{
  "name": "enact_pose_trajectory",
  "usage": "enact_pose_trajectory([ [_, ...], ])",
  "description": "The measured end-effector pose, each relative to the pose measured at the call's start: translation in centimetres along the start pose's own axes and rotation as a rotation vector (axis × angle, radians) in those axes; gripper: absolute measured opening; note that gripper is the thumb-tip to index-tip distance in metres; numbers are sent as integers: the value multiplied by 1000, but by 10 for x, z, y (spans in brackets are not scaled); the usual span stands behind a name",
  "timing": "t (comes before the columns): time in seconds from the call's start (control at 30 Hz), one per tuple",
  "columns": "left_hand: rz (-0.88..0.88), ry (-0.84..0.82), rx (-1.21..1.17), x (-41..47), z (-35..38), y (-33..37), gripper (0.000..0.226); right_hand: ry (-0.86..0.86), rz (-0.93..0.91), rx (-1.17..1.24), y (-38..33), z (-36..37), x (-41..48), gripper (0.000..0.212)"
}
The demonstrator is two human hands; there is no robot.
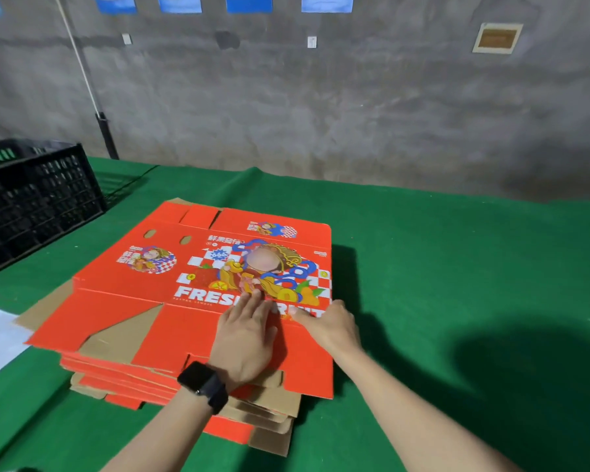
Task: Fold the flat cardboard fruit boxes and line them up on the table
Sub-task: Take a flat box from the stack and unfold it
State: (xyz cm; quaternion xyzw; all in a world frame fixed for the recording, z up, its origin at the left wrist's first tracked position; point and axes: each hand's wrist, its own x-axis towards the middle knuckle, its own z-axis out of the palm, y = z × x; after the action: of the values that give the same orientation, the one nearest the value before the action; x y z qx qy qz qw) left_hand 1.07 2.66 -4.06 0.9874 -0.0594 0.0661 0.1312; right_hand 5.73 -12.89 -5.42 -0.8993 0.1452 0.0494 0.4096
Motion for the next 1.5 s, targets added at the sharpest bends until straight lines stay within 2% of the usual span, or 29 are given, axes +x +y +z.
enact_pose_trajectory([
  [0.1, 92, -48, -397, -1, -21, -5, 46, 92, 31, 35, 10, -16, 1, 44],
  [0.17, 45, 59, -528, 5, -41, -19, 43, 82, 16, 225, 16, -29, 1, 33],
  [0.23, -24, 206, -447, 16, -59, -38, 43, 58, 25, 449, 21, -49, -3, 30],
  [0.3, -108, 266, -345, 30, -74, -55, 45, 101, 0, 571, 32, -73, -5, 27],
  [0.4, -201, 211, -263, 42, -85, -68, 51, 181, -40, 643, 58, -119, -9, 26],
  [0.47, -185, 79, -367, 41, -88, -62, 64, 218, -27, 688, 80, -151, -13, 23],
  [0.53, -115, -107, -526, 37, -88, -42, 84, 224, -14, 739, 103, -181, -18, 20],
  [0.57, -83, -177, -504, 36, -85, -28, 99, 219, -17, 753, 114, -196, -21, 19],
  [0.6, -53, -212, -381, 37, -82, -12, 113, 213, -23, 765, 125, -211, -23, 20],
  [0.67, 63, -182, -54, 39, -73, 28, 126, 204, -31, 779, 144, -242, -28, 22],
  [0.7, 176, -172, 34, 38, -68, 53, 125, 209, -30, 784, 152, -257, -30, 23],
  [0.83, 733, -143, 67, 28, -46, 155, 96, 209, 25, 807, 184, -312, -39, 23],
  [0.87, 832, -108, 100, 27, -41, 175, 86, 205, 49, 814, 195, -325, -40, 24],
  [0.93, 912, -63, 140, 28, -36, 207, 70, 194, 103, 845, 217, -352, -43, 27],
  [1.0, 877, -80, 111, 33, -34, 233, 74, 169, 195, 877, 231, -376, -42, 38],
  [1.07, 826, -83, 48, 37, -34, 257, 74, 106, 264, 1113, 239, -388, -36, 47],
  [1.13, 746, -49, -21, 42, -34, 278, 61, 70, 204, 1466, 242, -390, -31, 55],
  [1.2, 607, 4, -87, 48, -31, 296, 46, -41, 127, 1601, 241, -385, -30, 65],
  [1.27, 437, 35, -106, 52, -25, 309, 38, -122, 96, 1494, 231, -374, -33, 67],
  [1.3, 355, 39, -118, 54, -21, 314, 36, -62, 81, 1376, 220, -368, -39, 65],
  [1.33, 282, 44, -129, 56, -18, 319, 36, 66, 42, 1231, 208, -364, -44, 55],
  [1.4, 183, 69, -170, 58, -14, 327, 40, 426, -146, 981, 184, -357, -54, 18],
  [1.43, 146, 91, -215, 60, -13, 330, 43, 531, -274, 867, 170, -356, -64, 14],
  [1.5, 78, 159, -395, 63, -13, 336, 42, 502, -478, 696, 147, -348, -85, 17],
])
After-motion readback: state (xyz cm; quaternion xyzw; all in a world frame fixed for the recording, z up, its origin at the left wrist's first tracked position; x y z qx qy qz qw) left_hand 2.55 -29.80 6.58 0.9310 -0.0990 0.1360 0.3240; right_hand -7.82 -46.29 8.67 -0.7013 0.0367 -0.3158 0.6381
